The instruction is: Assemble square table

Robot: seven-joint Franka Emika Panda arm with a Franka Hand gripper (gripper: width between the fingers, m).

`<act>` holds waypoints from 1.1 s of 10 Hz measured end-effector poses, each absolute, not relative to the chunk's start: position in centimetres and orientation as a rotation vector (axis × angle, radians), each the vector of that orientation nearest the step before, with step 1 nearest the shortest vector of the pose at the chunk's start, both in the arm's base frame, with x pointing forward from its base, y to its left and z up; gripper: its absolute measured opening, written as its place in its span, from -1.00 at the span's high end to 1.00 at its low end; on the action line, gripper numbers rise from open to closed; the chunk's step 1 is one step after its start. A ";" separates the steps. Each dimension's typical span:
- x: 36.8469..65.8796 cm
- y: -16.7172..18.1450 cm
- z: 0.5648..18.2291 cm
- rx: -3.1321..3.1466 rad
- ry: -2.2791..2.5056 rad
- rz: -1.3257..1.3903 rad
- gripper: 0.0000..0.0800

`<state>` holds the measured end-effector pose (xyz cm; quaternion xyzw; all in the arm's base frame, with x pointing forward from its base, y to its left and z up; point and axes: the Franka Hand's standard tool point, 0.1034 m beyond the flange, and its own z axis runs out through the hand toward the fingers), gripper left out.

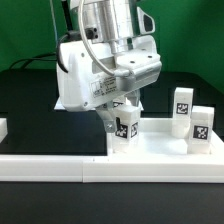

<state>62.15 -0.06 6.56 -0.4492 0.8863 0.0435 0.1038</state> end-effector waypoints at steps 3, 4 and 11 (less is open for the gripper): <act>62.4 1.1 6.7 -1.967 2.207 0.062 -0.61; 62.4 1.0 6.7 -2.019 2.160 0.054 -0.61; 62.2 -0.1 6.6 -2.795 1.107 -0.055 -0.62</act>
Offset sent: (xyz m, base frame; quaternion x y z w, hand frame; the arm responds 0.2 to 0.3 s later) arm 0.0000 0.0000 0.0000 0.0000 0.0000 -0.1938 0.9810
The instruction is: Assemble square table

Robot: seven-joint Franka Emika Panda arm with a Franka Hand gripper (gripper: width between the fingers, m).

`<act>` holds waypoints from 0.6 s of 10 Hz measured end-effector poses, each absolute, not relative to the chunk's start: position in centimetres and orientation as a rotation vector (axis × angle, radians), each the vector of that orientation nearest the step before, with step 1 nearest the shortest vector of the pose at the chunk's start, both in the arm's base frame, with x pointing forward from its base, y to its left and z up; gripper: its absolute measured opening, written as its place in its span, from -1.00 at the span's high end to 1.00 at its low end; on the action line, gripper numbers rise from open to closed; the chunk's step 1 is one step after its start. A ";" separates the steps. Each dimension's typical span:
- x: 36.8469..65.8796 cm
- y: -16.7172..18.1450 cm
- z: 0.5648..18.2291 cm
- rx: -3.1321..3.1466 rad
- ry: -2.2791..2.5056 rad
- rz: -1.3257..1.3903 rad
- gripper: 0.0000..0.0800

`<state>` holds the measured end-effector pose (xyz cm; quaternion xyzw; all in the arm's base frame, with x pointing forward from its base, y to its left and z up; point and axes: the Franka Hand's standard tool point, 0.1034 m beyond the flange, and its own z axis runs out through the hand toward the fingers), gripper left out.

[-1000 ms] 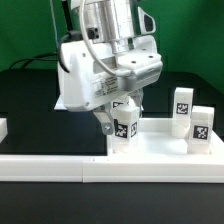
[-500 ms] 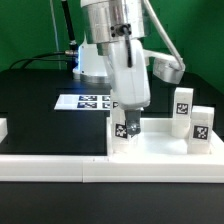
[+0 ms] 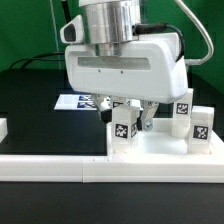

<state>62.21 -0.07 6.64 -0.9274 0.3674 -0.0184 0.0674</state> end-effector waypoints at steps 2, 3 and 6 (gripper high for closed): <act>62.3 -0.2 6.7 -2.822 1.039 -0.071 -0.56; 62.3 -0.2 6.7 -2.810 1.070 -0.069 -0.56; 62.3 -0.2 6.7 -2.705 1.305 -0.051 0.28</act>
Offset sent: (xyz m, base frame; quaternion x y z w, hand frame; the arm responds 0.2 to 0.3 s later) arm 0.0000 0.0000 0.0000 0.0000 0.0000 0.0000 1.0000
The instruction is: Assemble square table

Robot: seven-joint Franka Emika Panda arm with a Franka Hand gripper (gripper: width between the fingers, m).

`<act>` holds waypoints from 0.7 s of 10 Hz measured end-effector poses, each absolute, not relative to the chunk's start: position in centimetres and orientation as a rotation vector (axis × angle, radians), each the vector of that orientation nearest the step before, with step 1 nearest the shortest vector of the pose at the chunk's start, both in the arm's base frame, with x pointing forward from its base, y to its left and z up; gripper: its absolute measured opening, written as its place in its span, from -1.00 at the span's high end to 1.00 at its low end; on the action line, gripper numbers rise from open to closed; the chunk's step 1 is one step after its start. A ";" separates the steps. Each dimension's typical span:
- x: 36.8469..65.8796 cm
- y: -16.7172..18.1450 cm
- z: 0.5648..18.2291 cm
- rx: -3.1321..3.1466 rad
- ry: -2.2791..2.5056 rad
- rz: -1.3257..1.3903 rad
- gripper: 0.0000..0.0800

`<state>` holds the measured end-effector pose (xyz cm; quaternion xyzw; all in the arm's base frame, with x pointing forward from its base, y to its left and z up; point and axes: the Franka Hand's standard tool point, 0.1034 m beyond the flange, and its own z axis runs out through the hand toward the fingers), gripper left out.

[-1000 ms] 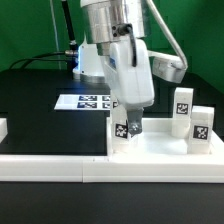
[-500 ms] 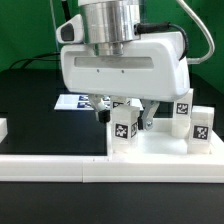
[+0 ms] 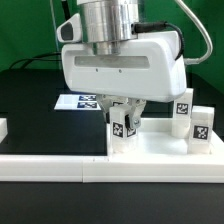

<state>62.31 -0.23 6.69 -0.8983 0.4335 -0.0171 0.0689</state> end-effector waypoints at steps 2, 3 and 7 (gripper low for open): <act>62.3 -0.3 6.7 -2.590 1.517 -0.035 0.27; 62.3 -0.3 6.7 -2.537 1.603 -0.028 0.27; 62.2 -0.7 6.7 -2.165 2.072 0.017 0.27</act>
Offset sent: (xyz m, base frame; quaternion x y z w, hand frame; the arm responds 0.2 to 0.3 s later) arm 0.0000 0.0000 0.0000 0.0000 0.0000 0.1296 0.9916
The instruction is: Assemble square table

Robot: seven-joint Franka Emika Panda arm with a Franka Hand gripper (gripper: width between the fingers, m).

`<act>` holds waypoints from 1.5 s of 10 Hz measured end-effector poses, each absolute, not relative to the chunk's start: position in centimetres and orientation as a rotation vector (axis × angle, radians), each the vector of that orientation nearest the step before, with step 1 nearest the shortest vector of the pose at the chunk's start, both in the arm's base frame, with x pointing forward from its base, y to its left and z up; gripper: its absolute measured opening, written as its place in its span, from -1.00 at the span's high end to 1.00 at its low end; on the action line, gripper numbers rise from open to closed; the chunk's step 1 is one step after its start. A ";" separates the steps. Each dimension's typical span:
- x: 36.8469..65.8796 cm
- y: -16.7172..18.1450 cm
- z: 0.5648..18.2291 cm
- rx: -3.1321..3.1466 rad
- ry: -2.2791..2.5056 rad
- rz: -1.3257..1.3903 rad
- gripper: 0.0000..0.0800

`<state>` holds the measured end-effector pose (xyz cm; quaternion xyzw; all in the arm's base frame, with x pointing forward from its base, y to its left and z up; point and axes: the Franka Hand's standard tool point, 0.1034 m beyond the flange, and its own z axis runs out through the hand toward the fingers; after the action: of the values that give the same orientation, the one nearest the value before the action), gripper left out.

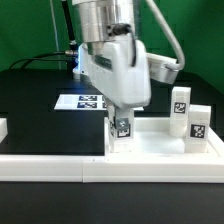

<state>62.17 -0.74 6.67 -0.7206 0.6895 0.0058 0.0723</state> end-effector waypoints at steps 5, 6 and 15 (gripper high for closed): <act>62.1 -0.3 6.6 -1.639 2.466 0.075 0.27; 62.0 -0.3 6.5 -1.657 2.455 0.074 0.27; 61.8 0.6 6.3 -2.710 1.345 -0.056 -0.62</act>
Offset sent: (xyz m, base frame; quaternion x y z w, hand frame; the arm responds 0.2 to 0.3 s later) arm 0.0000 0.0000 0.0000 0.0000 0.0000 0.1296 0.9916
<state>61.84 0.56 6.27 -0.8940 0.4439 -0.0184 0.0578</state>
